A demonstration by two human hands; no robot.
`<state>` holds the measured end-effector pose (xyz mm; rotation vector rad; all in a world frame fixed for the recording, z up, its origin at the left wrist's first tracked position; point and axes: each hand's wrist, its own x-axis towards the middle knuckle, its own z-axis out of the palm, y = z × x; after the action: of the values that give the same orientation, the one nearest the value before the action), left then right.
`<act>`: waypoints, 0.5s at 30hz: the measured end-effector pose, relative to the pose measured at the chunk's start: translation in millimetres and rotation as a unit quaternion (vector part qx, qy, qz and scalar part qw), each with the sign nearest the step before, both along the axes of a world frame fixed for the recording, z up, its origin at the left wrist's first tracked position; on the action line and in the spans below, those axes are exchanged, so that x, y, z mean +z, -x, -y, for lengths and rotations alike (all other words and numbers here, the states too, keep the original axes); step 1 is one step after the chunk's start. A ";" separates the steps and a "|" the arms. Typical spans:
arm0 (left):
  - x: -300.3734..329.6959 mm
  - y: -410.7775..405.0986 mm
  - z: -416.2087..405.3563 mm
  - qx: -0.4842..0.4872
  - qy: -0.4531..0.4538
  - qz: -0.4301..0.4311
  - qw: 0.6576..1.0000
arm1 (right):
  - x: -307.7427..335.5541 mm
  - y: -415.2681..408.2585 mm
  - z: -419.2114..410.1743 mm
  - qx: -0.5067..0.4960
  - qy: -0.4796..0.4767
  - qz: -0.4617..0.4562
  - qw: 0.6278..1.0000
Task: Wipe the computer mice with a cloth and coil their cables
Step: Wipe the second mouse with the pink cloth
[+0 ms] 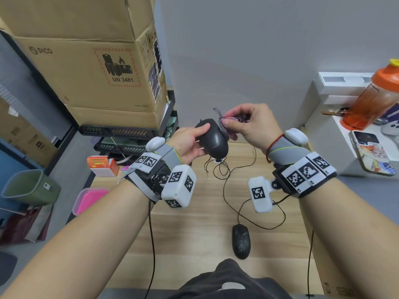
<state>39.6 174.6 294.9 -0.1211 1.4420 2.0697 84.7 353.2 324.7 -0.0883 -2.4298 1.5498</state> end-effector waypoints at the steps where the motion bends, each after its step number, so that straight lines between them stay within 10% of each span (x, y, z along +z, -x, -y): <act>1: -0.2 0.2 -0.6 -0.006 0.005 -0.010 1.000 | 0.1 -1.1 3.6 0.006 -0.016 0.004 1.000; 7: -3.6 5.5 2.7 0.008 0.030 -0.022 0.999 | -0.8 -12.2 22.0 0.156 -0.275 -0.003 0.949; 15: -2.4 6.5 5.0 0.049 0.014 0.013 0.999 | -8.8 -10.8 20.0 0.063 -0.125 -0.006 0.990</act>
<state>33.1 169.6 292.5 -0.2329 1.4772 2.1188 95.5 333.2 315.8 0.1234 -2.6422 1.2749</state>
